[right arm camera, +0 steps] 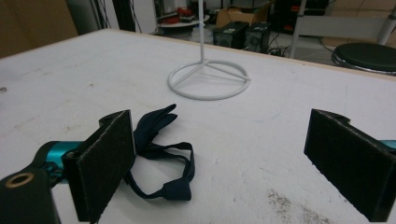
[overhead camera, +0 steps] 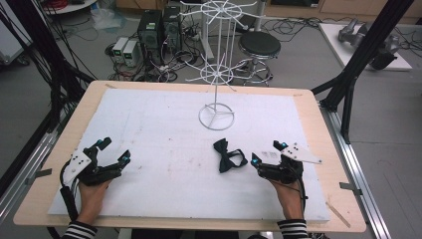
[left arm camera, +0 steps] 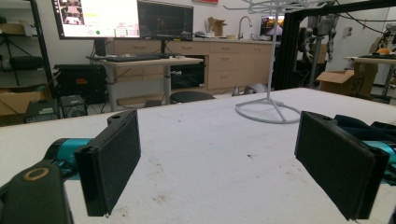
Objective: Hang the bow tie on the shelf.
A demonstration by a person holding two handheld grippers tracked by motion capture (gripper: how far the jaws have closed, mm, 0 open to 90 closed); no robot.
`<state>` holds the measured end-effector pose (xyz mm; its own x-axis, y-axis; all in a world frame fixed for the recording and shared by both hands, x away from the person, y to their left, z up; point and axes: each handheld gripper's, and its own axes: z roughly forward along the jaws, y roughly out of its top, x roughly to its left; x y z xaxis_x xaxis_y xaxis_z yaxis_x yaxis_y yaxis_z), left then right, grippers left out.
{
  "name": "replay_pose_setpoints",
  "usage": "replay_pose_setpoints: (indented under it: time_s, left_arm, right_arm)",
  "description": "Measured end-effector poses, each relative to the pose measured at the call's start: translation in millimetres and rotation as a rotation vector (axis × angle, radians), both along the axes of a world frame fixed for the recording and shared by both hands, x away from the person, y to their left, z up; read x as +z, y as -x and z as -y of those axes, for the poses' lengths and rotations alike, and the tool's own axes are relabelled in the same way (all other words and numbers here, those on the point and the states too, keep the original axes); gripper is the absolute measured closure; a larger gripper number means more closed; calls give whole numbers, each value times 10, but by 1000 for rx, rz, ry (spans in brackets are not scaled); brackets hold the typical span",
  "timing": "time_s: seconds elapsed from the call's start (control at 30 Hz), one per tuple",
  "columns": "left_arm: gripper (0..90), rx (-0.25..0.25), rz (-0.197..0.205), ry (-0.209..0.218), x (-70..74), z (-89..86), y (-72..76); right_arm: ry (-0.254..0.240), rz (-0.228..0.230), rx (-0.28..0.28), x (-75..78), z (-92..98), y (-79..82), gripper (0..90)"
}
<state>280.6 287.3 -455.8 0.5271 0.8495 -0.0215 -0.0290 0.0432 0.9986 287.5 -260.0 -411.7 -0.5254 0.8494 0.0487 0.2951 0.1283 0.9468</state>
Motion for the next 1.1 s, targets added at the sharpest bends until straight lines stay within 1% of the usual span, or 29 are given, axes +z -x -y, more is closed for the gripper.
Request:
replay_pose_setpoints:
  time_s: [0.07,0.1,0.13,0.17,0.2,0.23,0.27,0.3,0.47,0.57,0.6,0.67,0.7,0.73,0.77,0.8,0.83,0.87,0.93,1.0,1.03,1.07,1.1]
  left_arm:
    - [147,0,0,1,0,0,0]
    - [147,0,0,1,0,0,0]
    - [148,0,0,-1,0,0,0]
    - [148,0,0,-1,0,0,0]
    - [148,0,0,-1,0,-1,0]
    - [147,0,0,1,0,0,0]
    - [148,0,0,0,0,-1,0]
    - [148,0,0,-1,0,-1,0]
    - [148,0,0,1,0,0,-1]
    - [148,0,-2,1,0,-1,-1]
    - [147,0,-1,1,0,0,-1]
    - [148,-1,-2,1,1,0,-1]
    - [148,-1,-2,1,1,0,-1]
    - [147,-1,-2,1,0,-1,-1]
    - [147,0,-2,1,0,0,-1]
    - [148,-1,-2,0,1,0,-1]
    - [148,-1,-2,0,1,0,-1]
    - [148,0,-1,0,0,0,-1]
    - [148,0,0,-1,0,0,0]
    - [148,1,0,-1,0,0,1]
    - [148,1,1,-1,0,0,1]
    - [148,1,1,-1,0,0,1]
    - [148,0,0,-2,0,0,1]
  right_arm:
    - [28,-19,8,30,-37,-34,77]
    - [28,-19,8,30,-37,-34,77]
    - [66,-38,10,56,-74,-70,77]
    - [86,-47,8,67,-94,-86,77]
    - [86,-47,8,67,-94,-86,77]
    - [113,-54,-1,75,-112,-104,78]
    - [134,-70,-8,82,-131,-121,78]
    - [149,-104,-8,85,-154,-169,78]
    - [153,-178,22,74,-206,-273,78]
    - [164,-191,32,63,-231,-306,78]
    - [179,-203,37,51,-252,-334,78]
    - [188,-221,47,38,-270,-364,79]
    - [190,-236,54,34,-281,-375,96]
    - [201,-238,67,31,-289,-389,147]
    - [201,-238,67,31,-289,-389,147]
    - [219,-250,83,32,-319,-404,165]
    - [219,-250,83,32,-319,-404,165]
    - [235,-267,82,28,-353,-418,173]
    - [255,-283,83,19,-386,-437,176]
    - [281,-296,90,12,-409,-454,223]
    - [296,-303,94,11,-419,-462,231]
    - [296,-303,94,11,-419,-462,231]
    - [308,-324,85,8,-439,-472,250]
